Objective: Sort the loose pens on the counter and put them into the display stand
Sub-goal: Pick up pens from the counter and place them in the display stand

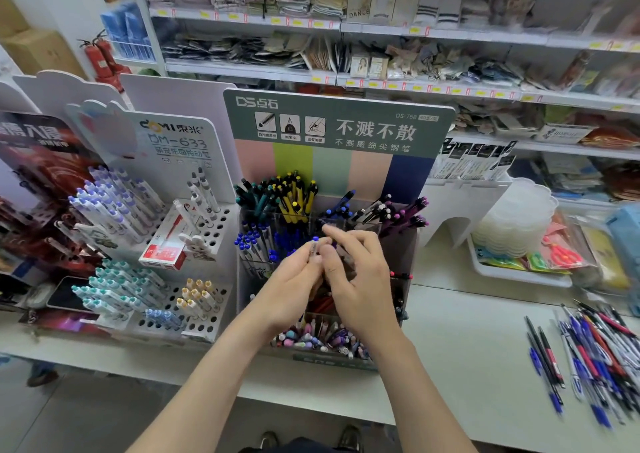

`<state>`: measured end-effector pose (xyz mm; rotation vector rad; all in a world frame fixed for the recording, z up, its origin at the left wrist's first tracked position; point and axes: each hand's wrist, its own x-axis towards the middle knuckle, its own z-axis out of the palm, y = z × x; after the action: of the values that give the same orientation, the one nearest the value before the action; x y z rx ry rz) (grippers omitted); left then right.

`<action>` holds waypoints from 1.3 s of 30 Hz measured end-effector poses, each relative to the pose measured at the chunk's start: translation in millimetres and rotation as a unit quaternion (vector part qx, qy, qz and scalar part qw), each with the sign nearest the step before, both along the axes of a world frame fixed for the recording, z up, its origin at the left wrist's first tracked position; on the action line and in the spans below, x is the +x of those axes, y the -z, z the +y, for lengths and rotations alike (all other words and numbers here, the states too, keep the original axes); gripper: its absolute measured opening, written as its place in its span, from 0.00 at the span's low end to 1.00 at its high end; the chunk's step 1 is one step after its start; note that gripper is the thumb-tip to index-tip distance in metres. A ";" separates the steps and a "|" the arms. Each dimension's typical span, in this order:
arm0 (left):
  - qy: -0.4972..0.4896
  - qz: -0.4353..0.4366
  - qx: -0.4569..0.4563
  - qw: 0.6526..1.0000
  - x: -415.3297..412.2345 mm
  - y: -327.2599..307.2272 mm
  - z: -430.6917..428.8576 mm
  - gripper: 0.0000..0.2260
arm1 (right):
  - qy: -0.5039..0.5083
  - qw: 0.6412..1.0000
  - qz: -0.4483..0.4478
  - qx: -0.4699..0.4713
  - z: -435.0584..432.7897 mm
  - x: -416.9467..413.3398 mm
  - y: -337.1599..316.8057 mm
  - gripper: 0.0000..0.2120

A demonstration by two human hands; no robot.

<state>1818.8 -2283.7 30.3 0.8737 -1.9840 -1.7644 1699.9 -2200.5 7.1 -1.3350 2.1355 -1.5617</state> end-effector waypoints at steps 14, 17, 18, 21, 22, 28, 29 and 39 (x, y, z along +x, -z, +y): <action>-0.004 -0.061 -0.063 0.996 -14.8 9.4 9.2 0.15 | 0.195 0.928 -0.172 -0.266 14.3 -31.0 -30.0 0.03; -0.065 -0.045 -0.042 0.996 -18.4 11.8 7.6 0.15 | 0.189 0.955 -0.030 -0.228 18.1 -36.0 -19.3 0.08; -0.079 -0.042 -0.043 0.995 -19.1 11.4 6.8 0.15 | 0.171 0.966 0.004 -0.195 17.8 -37.0 -12.1 0.09; -0.106 -0.003 -0.049 0.993 -20.8 9.4 5.0 0.13 | 0.084 0.994 0.061 -0.043 14.1 -38.7 14.4 0.07; -0.112 0.014 -0.049 0.992 -21.5 9.5 4.4 0.13 | 0.061 0.994 0.090 0.006 13.1 -38.3 23.1 0.07; -0.138 0.071 -0.034 0.987 -21.8 11.8 0.0 0.16 | 0.125 0.968 0.179 0.127 9.0 -38.5 33.2 0.12; -0.134 0.063 -0.041 0.988 -21.2 12.0 -0.6 0.15 | 0.129 0.974 0.156 0.104 9.0 -37.5 26.5 0.13; -0.135 0.068 -0.096 0.984 -19.0 14.0 0.4 0.08 | 0.057 0.984 -0.137 -0.101 2.1 -25.6 -22.7 0.06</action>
<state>1799.8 -2283.3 16.4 0.8850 -1.8155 -1.4176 1674.3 -2198.3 29.8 -0.9905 1.9580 -1.9248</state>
